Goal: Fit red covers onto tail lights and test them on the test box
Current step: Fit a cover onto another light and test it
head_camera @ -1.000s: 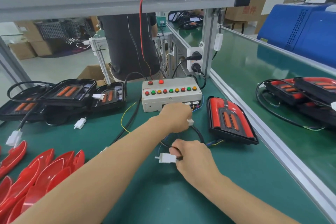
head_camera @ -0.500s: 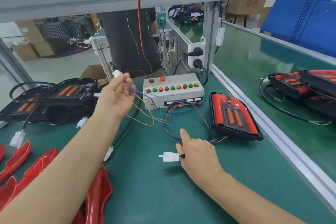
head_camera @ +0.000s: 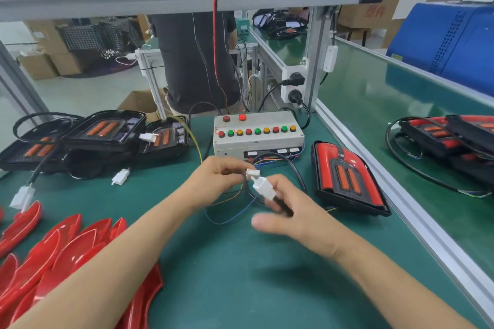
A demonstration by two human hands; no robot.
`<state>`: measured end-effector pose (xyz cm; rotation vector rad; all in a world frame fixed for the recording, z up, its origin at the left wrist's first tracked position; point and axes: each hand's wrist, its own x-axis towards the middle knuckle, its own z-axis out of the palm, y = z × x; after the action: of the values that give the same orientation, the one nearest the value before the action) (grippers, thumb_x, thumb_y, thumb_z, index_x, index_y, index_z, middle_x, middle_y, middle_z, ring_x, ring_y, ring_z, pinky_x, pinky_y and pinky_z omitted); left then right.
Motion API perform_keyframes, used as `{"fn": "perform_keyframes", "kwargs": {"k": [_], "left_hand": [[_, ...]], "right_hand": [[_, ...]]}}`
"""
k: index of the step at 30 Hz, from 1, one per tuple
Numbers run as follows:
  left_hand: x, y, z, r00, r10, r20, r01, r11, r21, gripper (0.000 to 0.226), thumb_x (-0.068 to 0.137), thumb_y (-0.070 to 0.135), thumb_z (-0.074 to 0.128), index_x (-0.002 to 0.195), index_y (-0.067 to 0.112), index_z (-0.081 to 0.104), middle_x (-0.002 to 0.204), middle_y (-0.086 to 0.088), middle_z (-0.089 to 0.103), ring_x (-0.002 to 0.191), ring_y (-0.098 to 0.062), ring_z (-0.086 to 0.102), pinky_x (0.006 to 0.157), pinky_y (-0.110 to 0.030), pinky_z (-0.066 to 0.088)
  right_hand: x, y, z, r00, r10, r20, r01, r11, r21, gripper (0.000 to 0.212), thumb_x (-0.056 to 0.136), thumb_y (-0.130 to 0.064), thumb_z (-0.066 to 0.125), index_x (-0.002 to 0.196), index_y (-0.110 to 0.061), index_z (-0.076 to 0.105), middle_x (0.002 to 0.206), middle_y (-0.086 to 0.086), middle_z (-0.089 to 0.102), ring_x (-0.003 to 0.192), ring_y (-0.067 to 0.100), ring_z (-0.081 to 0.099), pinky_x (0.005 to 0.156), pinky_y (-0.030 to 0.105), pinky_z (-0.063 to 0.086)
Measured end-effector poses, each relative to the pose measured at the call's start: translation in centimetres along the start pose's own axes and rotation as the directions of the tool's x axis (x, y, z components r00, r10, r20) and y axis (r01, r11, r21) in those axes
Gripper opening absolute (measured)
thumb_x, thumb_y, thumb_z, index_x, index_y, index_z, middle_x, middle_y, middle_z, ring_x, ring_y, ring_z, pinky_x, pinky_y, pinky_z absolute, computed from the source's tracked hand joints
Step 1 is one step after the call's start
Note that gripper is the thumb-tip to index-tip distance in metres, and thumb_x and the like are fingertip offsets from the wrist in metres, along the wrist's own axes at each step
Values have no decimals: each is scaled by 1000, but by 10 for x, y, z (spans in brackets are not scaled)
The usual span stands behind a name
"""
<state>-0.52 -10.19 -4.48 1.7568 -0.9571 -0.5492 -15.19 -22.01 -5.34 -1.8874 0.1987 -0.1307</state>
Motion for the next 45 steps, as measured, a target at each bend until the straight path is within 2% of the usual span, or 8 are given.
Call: {"fn": "perform_keyframes", "kwargs": {"k": [3,9,15,18,25,32,37,45], "left_hand": [[-2,0,-5,1000,-22,-16,20,995,-97,22,84,-8,57,96,5,71,59,17,62,51,6,46,53,-5,33],[-3,-3,-19,999,-28,-36,20,978,-210,13,78,8,69,89,14,74,53,11,57,51,-5,35,53,-15,28],[2,-7,-19,991,-97,-90,70,962,-263,18,88,13,61,85,20,77,52,8,39,54,-9,27,50,-18,22],[5,-5,-17,987,-142,-71,117,953,-278,25,88,14,60,71,22,76,55,4,34,54,-11,25,48,-18,22],[7,-5,-19,979,-192,-65,165,941,-294,20,86,8,61,73,15,75,58,0,31,54,-12,24,49,-20,21],[8,-8,-29,988,-156,6,152,953,-261,28,83,2,59,65,15,76,51,6,38,50,-9,29,50,-19,26],[4,-10,-33,990,-132,54,140,972,-187,7,71,15,72,73,13,77,57,-2,42,55,-10,32,53,-19,28],[6,-11,-31,989,-130,65,133,990,-48,12,80,7,70,79,15,78,63,-3,58,58,-7,40,54,-13,32]], "right_hand": [[8,-3,-3,988,16,-154,-10,999,38,14,100,-29,48,88,-28,55,59,-19,48,65,4,41,63,18,36],[1,-2,1,968,-121,-219,126,992,8,19,96,-36,52,98,-24,67,94,12,65,79,21,52,70,21,37],[2,-1,0,966,-150,-209,181,974,139,24,85,-37,60,104,-23,68,94,-1,69,86,15,60,83,19,46],[2,1,0,952,-188,-244,233,957,174,22,83,-28,68,104,-28,64,76,-15,59,71,5,50,70,13,43],[0,-1,5,873,-352,-337,340,936,-95,15,92,-17,64,97,-30,67,74,-7,60,65,14,50,64,22,43],[25,-11,4,917,40,-397,-80,993,-85,48,99,-25,49,53,-22,36,40,-10,35,55,14,33,54,30,24],[32,-14,-2,911,284,-300,-211,944,254,33,100,-24,47,72,-15,62,42,-12,35,42,8,21,42,20,17],[34,-12,6,920,282,-273,-232,951,203,30,99,-21,48,75,-9,62,51,-4,35,43,10,21,46,24,17]]}}
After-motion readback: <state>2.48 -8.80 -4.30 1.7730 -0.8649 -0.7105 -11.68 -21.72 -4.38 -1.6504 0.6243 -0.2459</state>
